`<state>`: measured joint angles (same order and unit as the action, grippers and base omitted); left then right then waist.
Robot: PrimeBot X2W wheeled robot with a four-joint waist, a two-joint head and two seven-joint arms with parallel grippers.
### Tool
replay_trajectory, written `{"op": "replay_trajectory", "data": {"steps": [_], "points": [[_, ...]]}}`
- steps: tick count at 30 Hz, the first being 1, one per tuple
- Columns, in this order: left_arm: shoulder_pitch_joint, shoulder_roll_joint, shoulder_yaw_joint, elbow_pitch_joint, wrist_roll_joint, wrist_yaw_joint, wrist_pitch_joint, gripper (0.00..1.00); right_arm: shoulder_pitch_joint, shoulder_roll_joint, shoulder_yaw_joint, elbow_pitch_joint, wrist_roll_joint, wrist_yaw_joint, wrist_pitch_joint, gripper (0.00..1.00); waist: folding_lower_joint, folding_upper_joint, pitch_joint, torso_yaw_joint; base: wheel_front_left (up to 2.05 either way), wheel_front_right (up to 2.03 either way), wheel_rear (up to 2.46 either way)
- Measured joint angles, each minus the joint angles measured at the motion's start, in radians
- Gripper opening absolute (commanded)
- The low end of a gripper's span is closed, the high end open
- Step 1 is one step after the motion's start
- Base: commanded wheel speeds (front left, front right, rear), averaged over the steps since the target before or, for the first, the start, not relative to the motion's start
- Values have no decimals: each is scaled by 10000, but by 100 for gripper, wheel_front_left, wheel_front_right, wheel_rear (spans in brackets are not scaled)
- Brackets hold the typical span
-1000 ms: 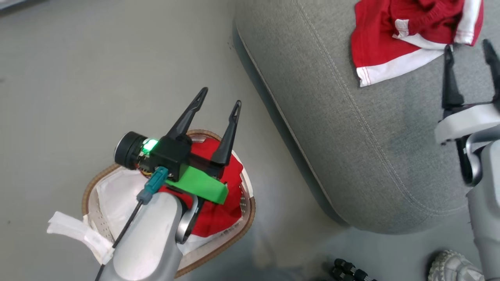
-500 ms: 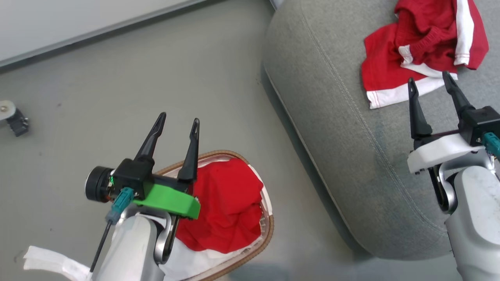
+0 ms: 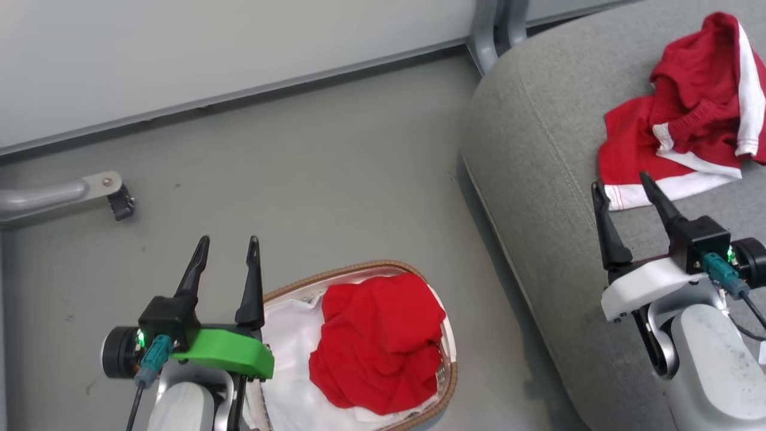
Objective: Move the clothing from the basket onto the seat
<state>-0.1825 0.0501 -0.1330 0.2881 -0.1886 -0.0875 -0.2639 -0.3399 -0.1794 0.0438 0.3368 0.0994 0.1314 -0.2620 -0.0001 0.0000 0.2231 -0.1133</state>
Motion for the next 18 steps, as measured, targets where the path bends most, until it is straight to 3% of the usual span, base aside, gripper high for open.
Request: {"op": "replay_trajectory", "data": {"steps": [18], "points": [[1635,-4,621,320,-221,393,0,100,1773,525,339,-151,320,0,0,100,0,0,-1692,1155,0,0,0]]}}
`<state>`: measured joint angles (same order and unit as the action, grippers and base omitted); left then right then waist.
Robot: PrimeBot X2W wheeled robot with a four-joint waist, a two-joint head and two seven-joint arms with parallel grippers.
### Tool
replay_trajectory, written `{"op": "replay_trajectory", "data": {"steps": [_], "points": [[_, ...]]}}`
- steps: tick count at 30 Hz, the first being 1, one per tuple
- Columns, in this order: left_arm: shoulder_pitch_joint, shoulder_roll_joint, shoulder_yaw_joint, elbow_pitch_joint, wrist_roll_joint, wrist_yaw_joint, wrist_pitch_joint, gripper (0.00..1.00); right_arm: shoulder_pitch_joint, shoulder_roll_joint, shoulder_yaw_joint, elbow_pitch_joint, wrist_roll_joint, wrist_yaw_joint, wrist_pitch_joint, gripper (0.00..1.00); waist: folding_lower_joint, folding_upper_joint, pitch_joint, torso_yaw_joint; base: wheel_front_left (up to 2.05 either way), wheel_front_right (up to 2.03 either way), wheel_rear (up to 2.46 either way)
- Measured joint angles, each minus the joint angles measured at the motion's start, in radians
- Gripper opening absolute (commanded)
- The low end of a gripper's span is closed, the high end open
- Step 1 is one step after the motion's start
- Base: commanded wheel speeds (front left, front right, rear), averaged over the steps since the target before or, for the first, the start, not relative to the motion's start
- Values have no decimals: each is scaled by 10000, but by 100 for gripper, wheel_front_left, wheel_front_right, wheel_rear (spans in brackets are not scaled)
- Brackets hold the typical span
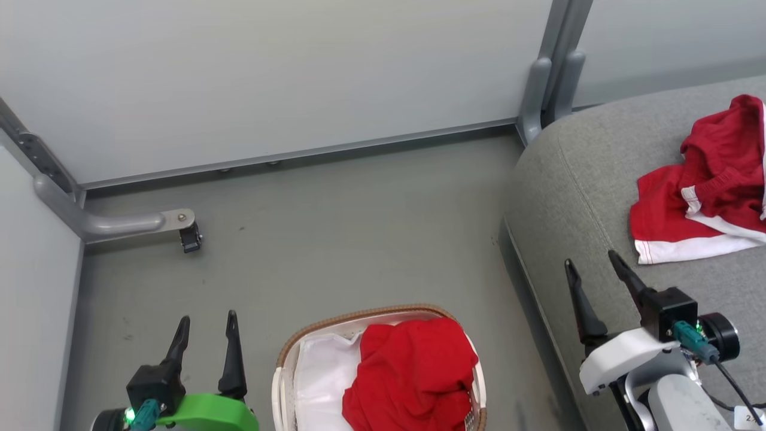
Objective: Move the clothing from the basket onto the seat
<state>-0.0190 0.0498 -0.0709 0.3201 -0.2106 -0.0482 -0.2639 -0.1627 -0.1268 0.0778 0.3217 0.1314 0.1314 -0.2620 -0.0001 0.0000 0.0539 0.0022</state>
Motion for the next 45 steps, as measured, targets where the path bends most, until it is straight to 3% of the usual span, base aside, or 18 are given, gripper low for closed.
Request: {"op": "replay_trajectory", "data": {"steps": [10,19,29,45], "points": [[334,0,94,-46,-192,-15,0,100,198,38,305,-17,94,0,0,100,0,0,-169,153,0,0,0],[-117,-4,-627,249,-339,-52,0,100,-436,-61,523,-370,192,0,0,100,0,0,410,-57,0,0,0],[-1023,-10,-1179,769,-514,132,0,100,-1525,-136,1058,-1241,449,0,0,100,0,0,1539,-665,0,0,0],[-2852,-29,-1534,1942,-196,-21,0,100,-2907,151,1498,-2614,784,0,2,100,1,0,3745,-1933,0,0,0]]}}
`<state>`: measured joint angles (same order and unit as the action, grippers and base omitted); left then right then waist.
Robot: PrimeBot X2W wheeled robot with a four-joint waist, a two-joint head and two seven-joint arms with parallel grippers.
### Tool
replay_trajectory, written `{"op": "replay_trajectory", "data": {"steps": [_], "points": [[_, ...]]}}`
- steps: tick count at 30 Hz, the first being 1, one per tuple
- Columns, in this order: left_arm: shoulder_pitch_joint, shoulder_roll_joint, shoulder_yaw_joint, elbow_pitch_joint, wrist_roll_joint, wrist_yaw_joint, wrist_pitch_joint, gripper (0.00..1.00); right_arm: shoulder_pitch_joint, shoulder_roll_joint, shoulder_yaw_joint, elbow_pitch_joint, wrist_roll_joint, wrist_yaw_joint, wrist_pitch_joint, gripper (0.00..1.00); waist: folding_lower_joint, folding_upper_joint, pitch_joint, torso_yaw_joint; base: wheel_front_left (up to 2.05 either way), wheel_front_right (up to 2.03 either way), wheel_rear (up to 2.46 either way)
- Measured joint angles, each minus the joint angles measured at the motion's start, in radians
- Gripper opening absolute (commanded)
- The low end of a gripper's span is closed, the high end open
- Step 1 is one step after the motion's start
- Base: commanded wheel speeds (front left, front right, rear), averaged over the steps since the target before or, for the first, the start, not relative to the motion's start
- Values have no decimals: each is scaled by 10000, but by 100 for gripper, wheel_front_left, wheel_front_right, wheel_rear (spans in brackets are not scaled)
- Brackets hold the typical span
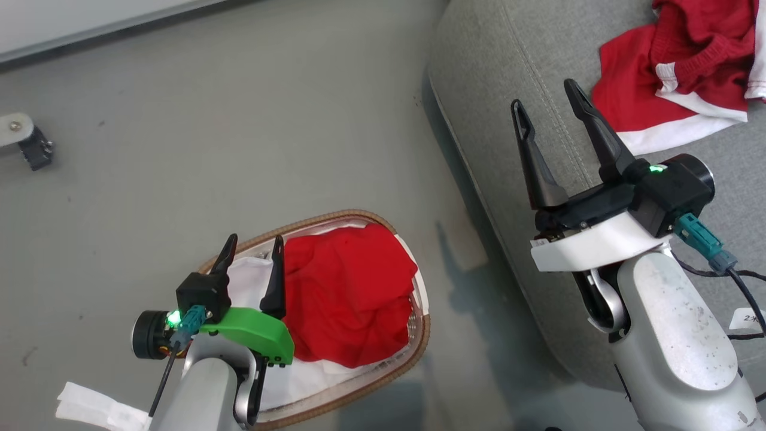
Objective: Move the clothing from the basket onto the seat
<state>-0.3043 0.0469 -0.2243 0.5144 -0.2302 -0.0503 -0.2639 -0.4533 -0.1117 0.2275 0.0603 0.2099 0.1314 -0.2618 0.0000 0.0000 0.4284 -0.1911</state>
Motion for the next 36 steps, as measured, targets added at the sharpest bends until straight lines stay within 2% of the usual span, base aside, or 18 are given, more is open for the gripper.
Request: {"op": "replay_trajectory", "data": {"steps": [17,30,36], "points": [[-1520,-2,-119,1808,623,-376,0,100,-784,297,-232,-920,111,0,-2,100,2,0,2286,-1073,0,0,0],[-2458,15,113,2968,1141,-525,0,100,-1021,397,-339,-1335,100,0,-2,100,2,0,3654,-1480,0,0,0],[-2884,199,305,3402,1256,-552,0,100,-1102,416,-355,-1407,92,0,-2,100,2,1,4135,-1583,0,0,0]]}}
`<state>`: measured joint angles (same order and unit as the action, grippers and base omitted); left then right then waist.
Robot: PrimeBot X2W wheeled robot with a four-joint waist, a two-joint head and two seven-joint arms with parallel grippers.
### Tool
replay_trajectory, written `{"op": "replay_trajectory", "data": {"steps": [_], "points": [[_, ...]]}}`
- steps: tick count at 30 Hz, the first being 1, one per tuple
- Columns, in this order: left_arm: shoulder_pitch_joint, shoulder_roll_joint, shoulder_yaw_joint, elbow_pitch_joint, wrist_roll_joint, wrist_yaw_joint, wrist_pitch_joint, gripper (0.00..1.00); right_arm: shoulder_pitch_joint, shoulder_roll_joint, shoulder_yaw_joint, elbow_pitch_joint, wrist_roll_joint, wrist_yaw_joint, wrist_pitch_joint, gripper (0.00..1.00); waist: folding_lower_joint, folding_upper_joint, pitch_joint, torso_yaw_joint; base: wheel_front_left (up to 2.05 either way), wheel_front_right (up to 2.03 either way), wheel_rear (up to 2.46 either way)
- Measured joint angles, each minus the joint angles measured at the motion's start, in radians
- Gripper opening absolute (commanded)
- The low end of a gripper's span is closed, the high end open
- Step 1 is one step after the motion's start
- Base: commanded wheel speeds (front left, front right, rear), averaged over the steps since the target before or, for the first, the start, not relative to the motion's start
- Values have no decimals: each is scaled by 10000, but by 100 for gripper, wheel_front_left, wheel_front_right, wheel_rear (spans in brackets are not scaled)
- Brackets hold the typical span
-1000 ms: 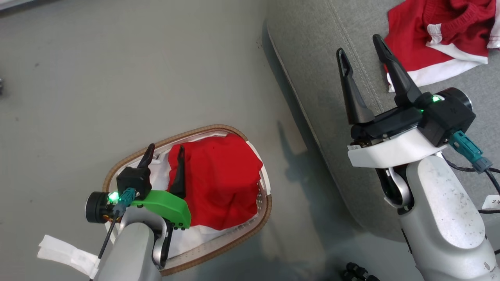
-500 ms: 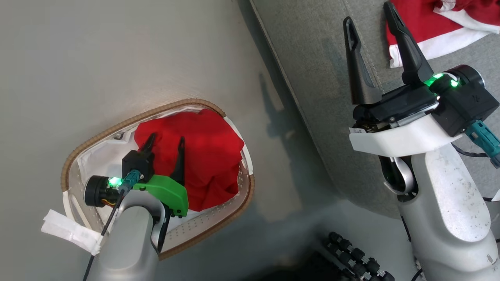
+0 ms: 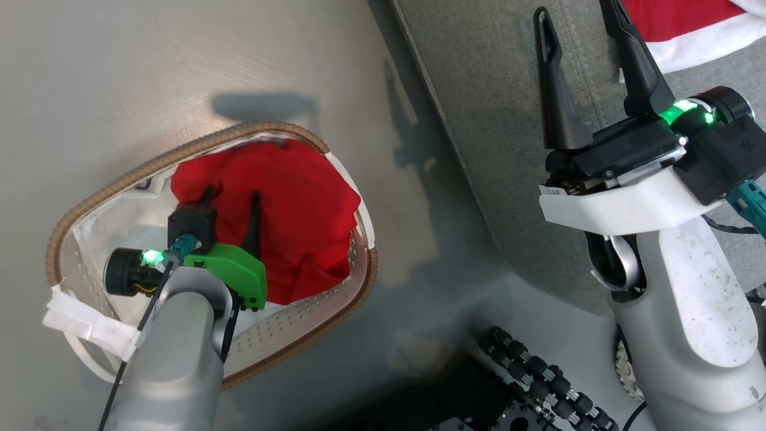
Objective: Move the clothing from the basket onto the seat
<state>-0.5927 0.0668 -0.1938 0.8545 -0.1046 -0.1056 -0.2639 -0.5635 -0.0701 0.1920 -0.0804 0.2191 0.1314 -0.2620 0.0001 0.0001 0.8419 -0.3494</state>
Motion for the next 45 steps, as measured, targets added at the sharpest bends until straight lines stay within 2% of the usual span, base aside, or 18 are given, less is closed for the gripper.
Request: {"op": "replay_trajectory", "data": {"steps": [8,15,16,17,18,23,28,36,45], "points": [[-556,38,222,660,-178,-105,0,100,-34,-35,-132,-121,-25,0,0,100,-1,0,396,-16,1,1,1],[-1047,77,-222,1260,-309,-221,0,100,-47,-23,-102,-140,-105,0,0,100,0,0,533,87,1,1,1],[-1060,73,-374,1467,-431,-222,0,74,-47,-12,-86,-123,-105,0,0,100,0,0,522,76,0,0,0],[-1060,63,-556,1645,-569,-228,0,41,-47,-4,-75,-104,-104,0,0,100,-1,-1,503,65,0,0,0],[-1060,54,-698,1799,-692,-232,0,0,-47,2,-61,-81,-104,0,0,100,-1,0,483,56,0,0,0],[-1059,65,-1290,2192,-1453,-234,0,0,-40,33,-79,13,-100,0,0,100,-1,0,279,26,0,0,0],[-905,115,-1523,1879,-2077,-234,0,0,2,61,-96,217,-102,0,0,100,-1,0,-34,46,0,0,0],[-86,96,-1908,1277,-2537,-234,0,0,237,61,169,648,-136,0,0,100,-1,0,-849,226,0,0,0],[1022,46,-2015,339,-2566,-234,0,0,666,-119,357,1141,-178,0,0,100,-2,0,-2032,612,0,0,0]]}}
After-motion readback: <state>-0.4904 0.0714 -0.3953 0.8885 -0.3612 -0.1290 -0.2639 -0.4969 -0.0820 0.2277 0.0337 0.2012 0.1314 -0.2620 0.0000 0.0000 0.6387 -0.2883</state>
